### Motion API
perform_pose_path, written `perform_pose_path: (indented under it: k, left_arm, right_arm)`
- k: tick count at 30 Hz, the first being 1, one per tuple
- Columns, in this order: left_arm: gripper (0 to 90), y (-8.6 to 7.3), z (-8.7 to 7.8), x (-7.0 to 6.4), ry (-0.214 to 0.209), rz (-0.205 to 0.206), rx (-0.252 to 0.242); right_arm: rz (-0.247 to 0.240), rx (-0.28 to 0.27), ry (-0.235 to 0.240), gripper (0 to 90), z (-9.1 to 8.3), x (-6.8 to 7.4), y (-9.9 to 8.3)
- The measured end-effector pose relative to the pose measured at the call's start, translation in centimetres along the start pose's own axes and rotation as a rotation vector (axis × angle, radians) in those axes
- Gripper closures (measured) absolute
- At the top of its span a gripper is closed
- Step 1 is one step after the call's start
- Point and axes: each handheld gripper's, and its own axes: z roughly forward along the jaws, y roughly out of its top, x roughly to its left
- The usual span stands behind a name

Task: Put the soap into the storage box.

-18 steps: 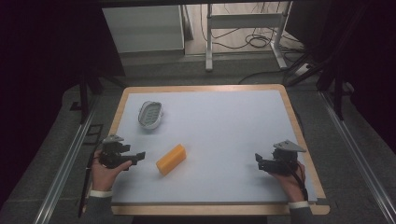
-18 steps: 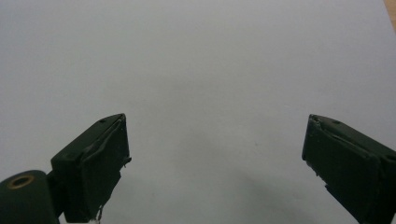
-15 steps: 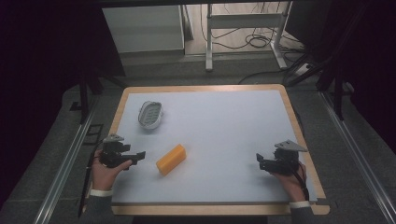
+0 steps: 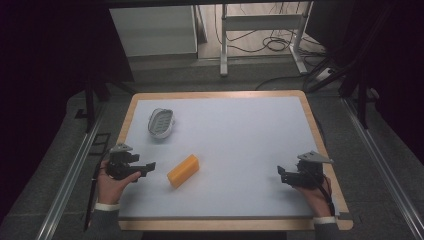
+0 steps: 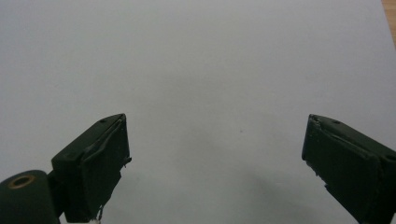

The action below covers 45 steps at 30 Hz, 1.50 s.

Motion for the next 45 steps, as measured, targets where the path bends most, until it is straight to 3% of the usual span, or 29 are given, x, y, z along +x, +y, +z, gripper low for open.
perform_pose_path:
  k: [9,16,26,34,45]
  left_arm:
    - [20.6,1.4,-1.1,-0.4,-0.029,0.017,0.005]
    - [20.3,3.2,-1.9,-1.8,-0.055,0.061,0.001]
    - [19.4,4.4,-2.6,-3.1,-0.066,0.101,-0.003]
    - [19.1,5.1,-2.5,-3.7,-0.081,0.100,0.017]
    - [18.9,5.8,-1.7,-5.2,-0.097,0.156,0.046]
  right_arm:
    - [-0.001,-0.018,-0.012,7.5,-0.8,-0.7,0.4]
    - [0.019,-0.022,-0.021,7.5,-1.2,-1.1,0.3]
    - [0.018,-0.020,-0.030,7.5,-1.1,-1.1,0.3]
    - [0.026,-0.022,-0.039,7.5,-1.2,-1.3,0.4]
    - [0.020,-0.015,-0.039,7.5,-1.2,-1.3,0.3]
